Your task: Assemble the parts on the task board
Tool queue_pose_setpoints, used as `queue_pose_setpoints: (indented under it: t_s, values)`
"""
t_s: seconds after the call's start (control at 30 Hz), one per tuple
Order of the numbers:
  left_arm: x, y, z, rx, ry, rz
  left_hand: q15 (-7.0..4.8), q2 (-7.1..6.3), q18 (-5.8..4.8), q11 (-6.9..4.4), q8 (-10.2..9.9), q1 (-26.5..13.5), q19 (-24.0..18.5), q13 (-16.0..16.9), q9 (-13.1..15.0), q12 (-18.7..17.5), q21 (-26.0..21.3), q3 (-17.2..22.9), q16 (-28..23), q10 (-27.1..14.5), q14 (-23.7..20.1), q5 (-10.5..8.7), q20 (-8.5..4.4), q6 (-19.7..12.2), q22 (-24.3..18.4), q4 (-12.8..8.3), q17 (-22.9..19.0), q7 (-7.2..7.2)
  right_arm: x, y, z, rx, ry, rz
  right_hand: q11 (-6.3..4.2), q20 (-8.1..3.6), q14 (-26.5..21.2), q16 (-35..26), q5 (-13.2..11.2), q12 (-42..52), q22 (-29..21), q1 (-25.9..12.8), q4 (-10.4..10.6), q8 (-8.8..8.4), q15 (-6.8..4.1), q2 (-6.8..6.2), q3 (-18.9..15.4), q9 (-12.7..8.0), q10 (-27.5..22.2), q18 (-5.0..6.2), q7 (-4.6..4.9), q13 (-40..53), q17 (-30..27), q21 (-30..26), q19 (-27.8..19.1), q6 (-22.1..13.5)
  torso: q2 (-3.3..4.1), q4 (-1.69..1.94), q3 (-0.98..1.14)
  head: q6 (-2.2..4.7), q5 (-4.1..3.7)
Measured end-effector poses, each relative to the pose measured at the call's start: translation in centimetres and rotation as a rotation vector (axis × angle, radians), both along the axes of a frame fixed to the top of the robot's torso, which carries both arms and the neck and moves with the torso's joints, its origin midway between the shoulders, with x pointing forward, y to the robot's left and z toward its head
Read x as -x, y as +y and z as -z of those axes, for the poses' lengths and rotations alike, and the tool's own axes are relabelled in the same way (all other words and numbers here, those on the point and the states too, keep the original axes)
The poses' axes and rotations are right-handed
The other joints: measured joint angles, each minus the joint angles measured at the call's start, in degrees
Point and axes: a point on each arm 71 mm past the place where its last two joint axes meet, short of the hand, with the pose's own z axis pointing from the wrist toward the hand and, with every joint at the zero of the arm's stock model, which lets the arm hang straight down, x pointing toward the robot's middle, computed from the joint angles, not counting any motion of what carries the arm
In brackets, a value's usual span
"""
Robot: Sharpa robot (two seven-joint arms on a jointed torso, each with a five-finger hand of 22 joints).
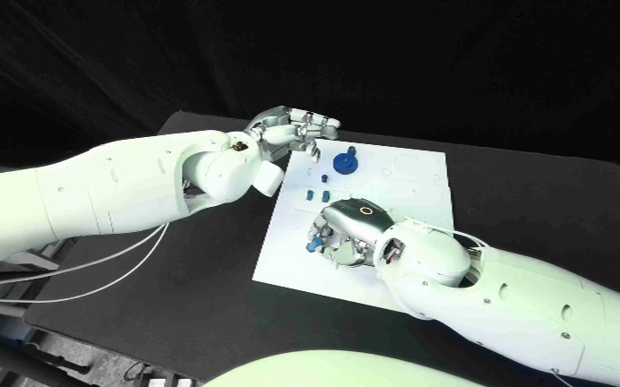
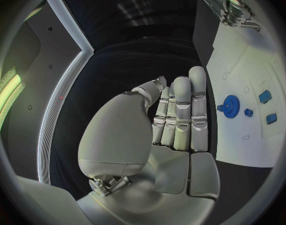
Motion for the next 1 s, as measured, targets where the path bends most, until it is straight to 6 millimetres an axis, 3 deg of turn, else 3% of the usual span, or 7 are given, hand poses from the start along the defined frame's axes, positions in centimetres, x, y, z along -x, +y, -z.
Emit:
queue_pose_setpoints:
  t_s: [0.17,0.23,0.3,0.37,0.5,1.0]
  values:
    - [0.00,0.03,0.00,0.000,0.000,0.000,0.00,0.00,0.00,0.00,0.0,0.0,0.0,0.0,0.0,0.0,0.0,0.0,0.0,0.0,0.0,0.00,0.00,0.0,0.0,0.0,0.0,0.00,0.04,0.23,0.01,0.007,-0.002,-0.001,0.03,0.00,0.0,0.0,0.0,-0.4,-0.2,0.0,0.0,0.00,0.00,-0.02,0.0,0.0,0.0,0.00,0.00,0.0,-0.1,0.0,0.0,0.0,0.00,0.00,0.00,-0.06,0.11]
    - [0.00,0.03,0.00,0.000,0.001,0.000,0.00,0.00,0.00,0.00,0.0,0.0,0.0,0.0,0.0,0.0,0.0,0.0,0.0,0.0,0.0,0.00,0.00,0.0,0.0,0.0,0.0,0.00,0.07,0.39,0.05,0.010,-0.002,-0.002,0.63,0.00,0.0,0.0,0.0,-0.9,-0.5,-0.6,0.0,-0.05,0.00,-0.59,0.0,0.0,-0.6,0.00,0.40,0.0,-0.1,-0.5,0.0,-0.4,0.00,0.00,0.00,-0.09,0.12]
    - [0.00,0.02,0.00,0.000,0.001,0.000,0.00,0.00,-0.01,0.00,0.0,0.0,0.0,0.0,0.0,0.0,0.0,0.0,0.0,0.0,0.0,0.00,0.00,0.0,0.0,0.0,0.0,0.00,0.14,0.58,0.07,0.011,-0.002,-0.005,1.23,0.35,0.0,0.0,-0.1,-1.9,-0.9,-1.8,0.5,-1.42,0.47,-1.10,-0.5,1.7,-1.9,0.00,1.41,-0.5,0.0,-0.8,-0.3,-2.7,0.00,0.00,-0.03,-0.09,0.09]
    - [0.00,0.01,0.01,0.000,0.001,0.000,0.00,0.00,0.00,0.00,0.0,0.0,0.0,0.0,0.0,0.0,0.0,0.0,0.0,0.0,0.0,0.00,0.00,0.0,0.0,0.0,0.0,0.00,0.27,0.79,0.18,0.012,0.001,-0.009,1.61,0.53,0.0,0.2,-0.1,-2.2,-1.2,-3.1,1.1,-2.82,0.85,-1.95,-1.1,1.1,-2.9,0.00,1.69,-0.6,0.3,-1.2,-0.5,-5.1,0.00,0.03,-0.04,-0.08,0.08]
    - [0.00,-0.03,0.01,0.000,0.002,0.002,0.00,0.00,0.00,0.00,0.0,0.0,0.0,0.0,0.0,0.0,0.0,0.0,0.0,0.0,0.0,0.00,0.00,0.0,0.0,0.0,0.0,0.00,0.44,1.03,0.25,0.010,0.003,-0.014,1.71,0.73,0.0,0.2,-0.1,-2.2,-1.3,-3.8,1.6,-3.25,0.85,-2.66,-1.6,0.2,-3.2,0.00,1.67,-0.6,0.3,-1.6,-0.7,-8.2,0.00,0.04,-0.04,-0.04,0.08]
    - [0.00,0.02,0.03,-0.001,0.004,0.002,0.00,0.23,0.00,0.22,0.0,-0.2,0.0,0.0,0.0,0.0,-0.2,-0.2,0.0,-0.2,0.0,0.00,0.00,0.0,-0.1,0.2,-0.1,0.00,0.54,0.15,0.08,-0.031,-0.011,0.012,1.51,0.73,0.0,0.2,0.3,-1.7,-1.2,-3.9,1.8,-3.24,0.84,-2.81,-1.7,-0.7,-3.4,0.00,1.31,0.0,0.3,-1.6,-0.7,-12.2,-0.05,0.00,-0.01,-0.10,0.14]
